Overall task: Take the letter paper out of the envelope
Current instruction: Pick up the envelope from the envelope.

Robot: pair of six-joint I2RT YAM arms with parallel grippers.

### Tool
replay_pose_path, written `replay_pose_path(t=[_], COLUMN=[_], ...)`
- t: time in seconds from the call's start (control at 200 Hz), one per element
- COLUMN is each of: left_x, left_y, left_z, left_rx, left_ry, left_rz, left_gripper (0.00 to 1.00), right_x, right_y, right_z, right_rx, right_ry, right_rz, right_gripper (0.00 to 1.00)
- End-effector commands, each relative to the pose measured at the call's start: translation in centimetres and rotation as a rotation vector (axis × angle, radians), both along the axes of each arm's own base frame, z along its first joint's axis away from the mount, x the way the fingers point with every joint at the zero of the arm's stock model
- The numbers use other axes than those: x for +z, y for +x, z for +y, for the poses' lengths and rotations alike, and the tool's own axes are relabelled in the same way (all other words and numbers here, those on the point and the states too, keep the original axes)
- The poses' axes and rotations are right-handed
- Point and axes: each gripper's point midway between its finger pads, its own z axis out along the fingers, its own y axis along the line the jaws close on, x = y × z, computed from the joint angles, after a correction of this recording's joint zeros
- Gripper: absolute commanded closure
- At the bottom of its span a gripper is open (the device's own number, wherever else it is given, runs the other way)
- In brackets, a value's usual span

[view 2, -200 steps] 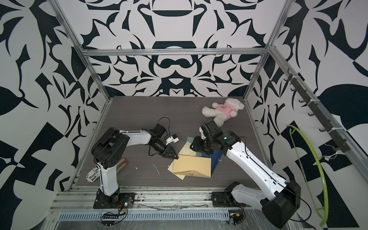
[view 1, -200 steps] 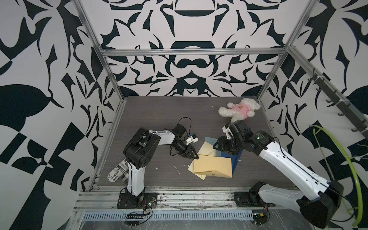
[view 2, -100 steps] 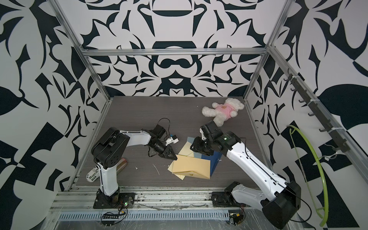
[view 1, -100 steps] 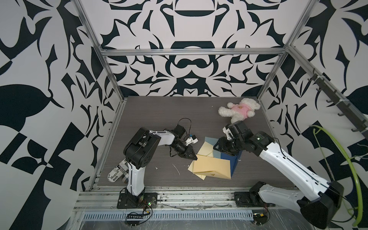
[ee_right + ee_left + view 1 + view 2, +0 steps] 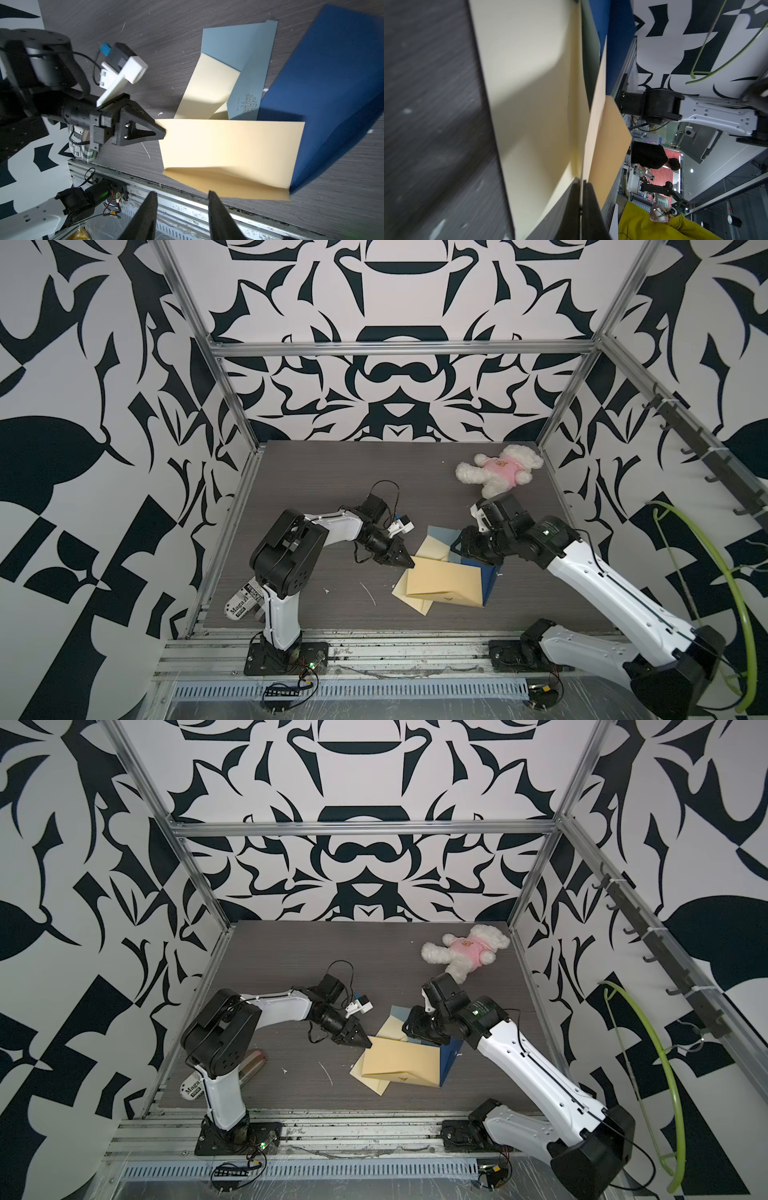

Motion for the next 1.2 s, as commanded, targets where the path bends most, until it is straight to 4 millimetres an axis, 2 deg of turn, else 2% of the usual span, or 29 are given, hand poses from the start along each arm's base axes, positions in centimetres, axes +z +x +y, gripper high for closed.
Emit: replay_pose_path(t=[0.0,0.08,0.215,0.31,0.48,0.6,0.755,0.88,0.995,1.105,1.199], left_x=[6.1,9.0,13.8,16.5,20.7,23.0,24.5,25.6,26.1,26.2,26.3], left_y=[2.0,3.0,5.4,7.6,11.1,12.9,14.0,13.9,13.6,13.2,13.0], left_z=[-0.4,-0.1,0.7,1.5,2.2,3.0,4.0,4.2,3.9,3.8,3.9], left_rx=[0.048,0.089,0.178,0.258,0.409,0.523,0.631,0.668,0.667,0.666,0.674], left_ry=[-0.095,-0.128,-0.174,-0.178,-0.167,-0.172,-0.169,-0.165,-0.167,-0.165,-0.172], left_rz=[-0.068,-0.108,-0.193,-0.257,-0.425,-0.530,-0.618,-0.671,-0.681,-0.680,-0.674], left_gripper=[1.00,1.00,1.00,1.00,1.00,1.00,1.00,1.00,1.00,1.00,1.00], right_x=[3.6,6.0,10.5,12.3,14.5,15.3,14.9,13.9,14.2,14.1,12.8], right_y=[1.3,2.4,4.3,5.3,7.2,8.7,10.7,12.4,13.8,15.0,15.6], right_z=[-1.1,-2.1,-2.3,-2.3,-0.3,0.8,2.2,3.8,4.6,5.0,4.9], right_rx=[-0.028,-0.063,-0.127,-0.231,-0.364,-0.439,-0.489,-0.472,-0.443,-0.430,-0.430], right_ry=[-0.044,-0.096,-0.082,-0.027,0.216,0.363,0.477,0.506,0.527,0.553,0.538], right_rz=[-0.116,-0.185,-0.281,-0.292,-0.303,-0.276,-0.227,-0.177,-0.196,-0.202,-0.176], right_gripper=[0.58,0.56,0.48,0.37,0.26,0.23,0.21,0.21,0.22,0.27,0.34])
